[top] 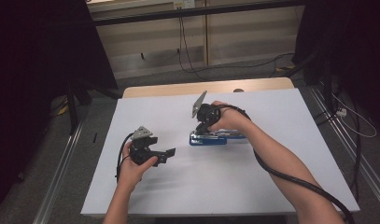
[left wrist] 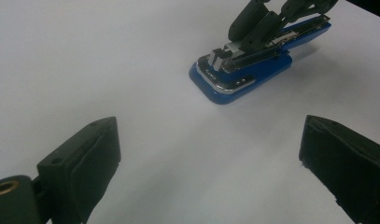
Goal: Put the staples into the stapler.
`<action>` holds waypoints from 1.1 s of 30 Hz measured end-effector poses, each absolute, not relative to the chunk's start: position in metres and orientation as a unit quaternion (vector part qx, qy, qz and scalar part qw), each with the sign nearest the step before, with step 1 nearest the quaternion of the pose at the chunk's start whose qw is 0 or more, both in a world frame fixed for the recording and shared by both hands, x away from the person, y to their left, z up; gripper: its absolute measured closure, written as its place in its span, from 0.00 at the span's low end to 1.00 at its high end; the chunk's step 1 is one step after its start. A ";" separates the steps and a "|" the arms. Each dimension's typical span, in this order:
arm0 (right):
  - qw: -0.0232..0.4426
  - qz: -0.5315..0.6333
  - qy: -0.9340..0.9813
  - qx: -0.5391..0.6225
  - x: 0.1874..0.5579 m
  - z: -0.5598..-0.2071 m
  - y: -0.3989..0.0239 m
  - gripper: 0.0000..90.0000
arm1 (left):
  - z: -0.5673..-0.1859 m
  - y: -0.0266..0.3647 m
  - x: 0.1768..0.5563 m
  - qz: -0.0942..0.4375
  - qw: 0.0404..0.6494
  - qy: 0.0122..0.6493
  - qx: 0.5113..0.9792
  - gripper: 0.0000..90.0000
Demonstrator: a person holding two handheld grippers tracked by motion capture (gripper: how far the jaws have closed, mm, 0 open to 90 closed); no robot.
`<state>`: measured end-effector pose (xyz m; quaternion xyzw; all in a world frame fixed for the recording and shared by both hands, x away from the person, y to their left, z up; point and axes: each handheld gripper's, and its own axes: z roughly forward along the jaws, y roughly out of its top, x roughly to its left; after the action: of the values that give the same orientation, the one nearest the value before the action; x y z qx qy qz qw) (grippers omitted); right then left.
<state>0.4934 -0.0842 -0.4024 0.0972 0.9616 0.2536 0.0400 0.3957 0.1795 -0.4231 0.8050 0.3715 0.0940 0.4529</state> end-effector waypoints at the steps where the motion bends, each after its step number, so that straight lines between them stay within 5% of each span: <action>1: 0.041 0.253 0.962 0.095 0.494 -0.402 -0.084 0.88 | -0.423 0.179 0.396 0.094 0.453 0.372 0.805 0.06; 22: 0.047 0.259 0.960 0.093 0.495 -0.408 -0.077 0.87 | -0.424 0.179 0.396 0.095 0.451 0.372 0.806 0.06; 33: 0.050 0.279 0.951 0.122 0.492 -0.403 -0.087 0.66 | -0.425 0.178 0.398 0.091 0.453 0.370 0.806 0.06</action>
<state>0.4917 -0.0875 -0.4026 0.1215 0.9513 0.2789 0.0497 0.3975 0.1782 -0.4245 0.8061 0.3696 0.0914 0.4531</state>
